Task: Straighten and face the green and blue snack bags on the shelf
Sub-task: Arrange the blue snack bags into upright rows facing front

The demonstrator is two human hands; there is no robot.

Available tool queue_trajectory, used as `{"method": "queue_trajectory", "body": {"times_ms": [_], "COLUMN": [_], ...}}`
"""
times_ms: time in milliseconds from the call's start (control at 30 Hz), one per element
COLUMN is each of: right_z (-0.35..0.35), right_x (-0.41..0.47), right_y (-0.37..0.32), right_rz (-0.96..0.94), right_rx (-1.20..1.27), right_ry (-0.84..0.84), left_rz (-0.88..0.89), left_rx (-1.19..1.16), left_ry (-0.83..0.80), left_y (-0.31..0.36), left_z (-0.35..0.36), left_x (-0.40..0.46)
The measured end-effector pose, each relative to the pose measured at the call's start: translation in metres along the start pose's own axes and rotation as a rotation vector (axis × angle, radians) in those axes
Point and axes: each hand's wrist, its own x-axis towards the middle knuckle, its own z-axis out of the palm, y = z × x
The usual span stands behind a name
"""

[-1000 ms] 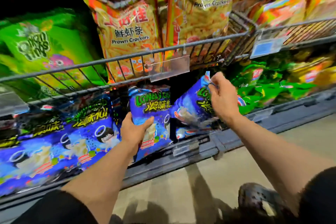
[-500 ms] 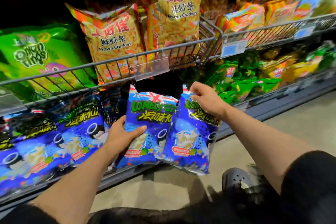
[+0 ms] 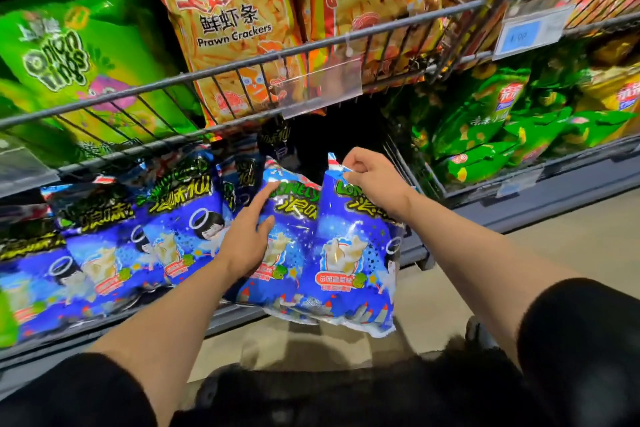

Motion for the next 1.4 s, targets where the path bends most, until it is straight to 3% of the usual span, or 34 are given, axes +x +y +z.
{"method": "queue_trajectory", "body": {"times_ms": [167,267,367,467,567,633,733,800,933,1000,1067,1100,1167,1233,1300,1400], "right_z": [-0.004,-0.017,-0.018,0.003,0.015,0.019,0.023,0.019,0.004,-0.002,-0.005,-0.005,-0.002,0.003,0.006,0.006], "right_x": [0.026,0.05,0.063,0.058,0.051,0.041,0.033,0.028,0.004,-0.011,-0.024,-0.03,-0.039,-0.047,-0.054,-0.056], "right_y": [0.024,0.02,0.021,0.037,0.045,0.04,0.037,0.034,0.033,0.037,0.046,0.048,0.057,0.073,0.075,0.076], "right_rz": [-0.001,-0.057,-0.093,-0.104,0.015,0.111,0.259,0.262,0.236,0.252,0.498,0.641,0.768,0.743,0.632,0.57], "right_rx": [-0.083,-0.333,-0.618,-0.735,-1.01,-1.057,-0.887,-0.72,-0.461,-0.636,-0.642,-0.476,0.091,0.409,0.433,0.421], "right_ry": [0.149,0.226,0.209,0.135,0.37,0.494,0.473,0.432,0.201,0.298,0.42,0.4,0.283,0.152,0.088,0.167], "left_rz": [-0.183,-0.244,-0.234,-0.234,-0.31,-0.376,-0.4,-0.417,-0.463,-0.45,-0.443,-0.436,-0.421,-0.403,-0.457,-0.493], "left_rx": [-0.243,-0.331,-0.306,-0.217,-0.202,-0.258,-0.25,-0.29,-0.376,-0.395,-0.406,-0.391,-0.399,-0.431,-0.576,-0.726], "left_ry": [0.244,0.358,0.288,0.177,0.19,0.216,0.211,0.244,0.269,0.278,0.283,0.281,0.285,0.275,0.231,0.144], "left_y": [-0.021,-0.019,-0.021,-0.021,-0.018,-0.02,-0.024,-0.027,-0.03,-0.03,-0.025,-0.024,-0.022,-0.021,-0.018,-0.01], "left_z": [-0.003,-0.007,-0.004,0.006,0.015,0.019,0.024,0.026,0.028,0.027,0.027,0.027,0.028,0.027,0.025,0.025], "left_x": [0.002,0.014,0.025,0.033,0.043,0.05,0.055,0.058,0.058,0.055,0.05,0.048,0.045,0.041,0.038,0.032]}}
